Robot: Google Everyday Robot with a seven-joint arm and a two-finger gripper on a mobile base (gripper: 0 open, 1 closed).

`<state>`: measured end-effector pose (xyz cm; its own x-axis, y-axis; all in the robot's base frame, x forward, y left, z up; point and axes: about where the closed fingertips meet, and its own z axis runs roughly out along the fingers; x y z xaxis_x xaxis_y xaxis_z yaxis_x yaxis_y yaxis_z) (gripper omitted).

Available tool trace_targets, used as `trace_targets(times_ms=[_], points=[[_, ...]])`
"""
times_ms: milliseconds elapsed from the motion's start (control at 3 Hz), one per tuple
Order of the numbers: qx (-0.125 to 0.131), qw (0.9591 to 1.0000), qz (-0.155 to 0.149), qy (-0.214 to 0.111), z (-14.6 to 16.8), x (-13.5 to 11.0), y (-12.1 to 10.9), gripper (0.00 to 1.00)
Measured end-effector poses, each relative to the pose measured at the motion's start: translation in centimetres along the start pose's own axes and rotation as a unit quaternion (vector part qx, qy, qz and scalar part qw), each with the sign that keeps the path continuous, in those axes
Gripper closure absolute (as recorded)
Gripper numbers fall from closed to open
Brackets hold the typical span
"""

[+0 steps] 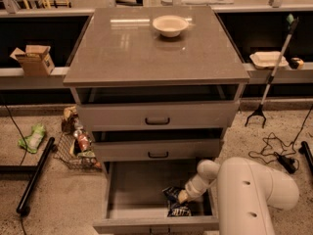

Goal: Pick blue chip bag from bottom drawer and place on counter

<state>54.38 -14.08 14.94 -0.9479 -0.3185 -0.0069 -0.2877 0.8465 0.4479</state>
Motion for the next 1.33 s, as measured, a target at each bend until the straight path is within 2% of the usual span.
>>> trace_targets(times_ms=[333,667,1000,1333], points=[[-0.064,0.9968,-0.021,-0.043,-3.6,-0.5,-0.3,1.00],[-0.109,0.9875,-0.070,-0.089,-8.8,-0.1,-1.2,1.00],[-0.119,0.9807,-0.123,-0.096,-9.9,0.6,-1.2,1.00],[-0.118,0.9805,-0.124,-0.096,-9.8,0.6,-1.2,1.00]])
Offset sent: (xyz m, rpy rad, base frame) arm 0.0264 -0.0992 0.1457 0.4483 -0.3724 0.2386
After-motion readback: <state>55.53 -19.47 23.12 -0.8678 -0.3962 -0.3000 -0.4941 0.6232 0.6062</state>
